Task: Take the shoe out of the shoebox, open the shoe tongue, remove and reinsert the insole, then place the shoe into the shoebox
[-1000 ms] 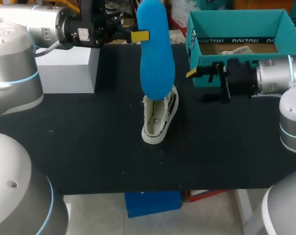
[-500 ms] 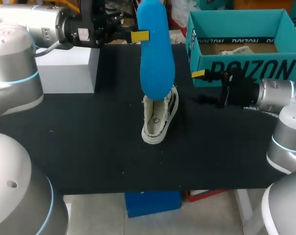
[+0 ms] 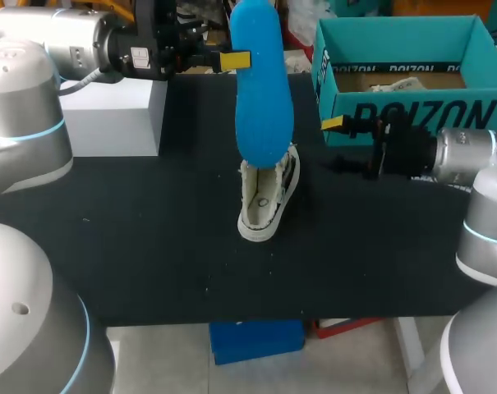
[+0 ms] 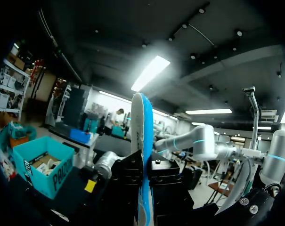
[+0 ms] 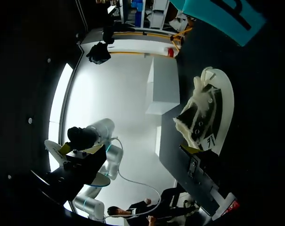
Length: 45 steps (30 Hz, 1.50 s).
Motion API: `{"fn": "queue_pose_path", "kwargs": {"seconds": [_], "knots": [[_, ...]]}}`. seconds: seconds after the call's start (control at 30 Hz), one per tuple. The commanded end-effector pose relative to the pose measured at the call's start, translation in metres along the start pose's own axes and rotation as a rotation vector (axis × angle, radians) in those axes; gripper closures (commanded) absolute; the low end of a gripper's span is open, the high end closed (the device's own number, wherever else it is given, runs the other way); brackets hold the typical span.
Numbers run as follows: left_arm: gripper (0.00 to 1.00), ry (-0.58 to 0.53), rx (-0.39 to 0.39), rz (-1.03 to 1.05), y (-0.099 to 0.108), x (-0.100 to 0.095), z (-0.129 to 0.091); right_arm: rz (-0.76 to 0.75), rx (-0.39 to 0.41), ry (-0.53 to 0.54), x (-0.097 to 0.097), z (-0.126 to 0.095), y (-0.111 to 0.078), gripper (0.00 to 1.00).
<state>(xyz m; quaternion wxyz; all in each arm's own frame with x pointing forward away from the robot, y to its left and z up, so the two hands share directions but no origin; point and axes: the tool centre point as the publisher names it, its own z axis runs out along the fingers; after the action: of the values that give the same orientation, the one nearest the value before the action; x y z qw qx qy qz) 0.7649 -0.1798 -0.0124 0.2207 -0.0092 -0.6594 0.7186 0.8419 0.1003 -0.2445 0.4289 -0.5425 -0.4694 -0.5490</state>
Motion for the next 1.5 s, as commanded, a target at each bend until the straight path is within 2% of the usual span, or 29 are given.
{"fn": "queue_pose_path", "kwargs": {"seconds": [0.03, 0.13, 0.17, 0.3, 0.4, 0.47, 1.13, 1.17, 1.23, 1.37, 1.43, 1.5], "knots": [[1.00, -0.024, -0.115, 0.143, -0.002, 0.001, 0.005, -0.001, 0.007, 0.002, -0.002, 0.001, 0.004, 0.00], [1.00, -0.013, -0.300, 0.452, -0.001, 0.010, 0.019, -0.001, 0.007, 0.002, -0.002, 0.001, 0.004, 0.00], [1.00, -0.007, -0.341, 0.550, 0.000, 0.013, 0.023, -0.001, 0.007, 0.002, -0.002, 0.001, 0.004, 0.00], [1.00, -0.011, -0.459, 0.921, 0.008, 0.023, 0.035, -0.001, 0.007, 0.002, -0.002, 0.001, 0.004, 0.00], [1.00, 0.004, -0.516, 1.108, 0.023, 0.030, 0.041, -0.001, 0.007, 0.002, -0.002, 0.001, 0.004, 0.00], [1.00, 0.002, -0.507, 1.101, 0.035, 0.030, 0.042, -0.001, 0.007, 0.002, -0.002, 0.001, 0.004, 0.00], [1.00, 0.002, -0.507, 1.101, 0.035, 0.030, 0.042, -0.001, 0.007, 0.002, -0.002, 0.001, 0.004, 0.00], [1.00, -0.015, -0.506, 1.156, 0.035, 0.036, 0.045, -0.001, 0.007, 0.002, -0.002, 0.001, 0.004, 0.00], [1.00, -0.001, -0.499, 1.231, 0.047, 0.047, 0.046, -0.001, 0.007, 0.002, -0.002, 0.001, 0.004, 0.00], [1.00, 0.003, -0.465, 1.311, 0.084, 0.060, 0.035, -0.001, 0.007, 0.002, -0.002, 0.001, 0.004, 0.00], [1.00, 0.000, -0.409, 1.348, 0.101, 0.063, 0.029, -0.001, 0.007, 0.002, -0.002, 0.001, 0.004, 0.00], [1.00, 0.002, -0.429, 1.380, 0.117, 0.065, 0.024, -0.001, 0.007, 0.002, -0.002, 0.001, 0.004, 0.00]]}}
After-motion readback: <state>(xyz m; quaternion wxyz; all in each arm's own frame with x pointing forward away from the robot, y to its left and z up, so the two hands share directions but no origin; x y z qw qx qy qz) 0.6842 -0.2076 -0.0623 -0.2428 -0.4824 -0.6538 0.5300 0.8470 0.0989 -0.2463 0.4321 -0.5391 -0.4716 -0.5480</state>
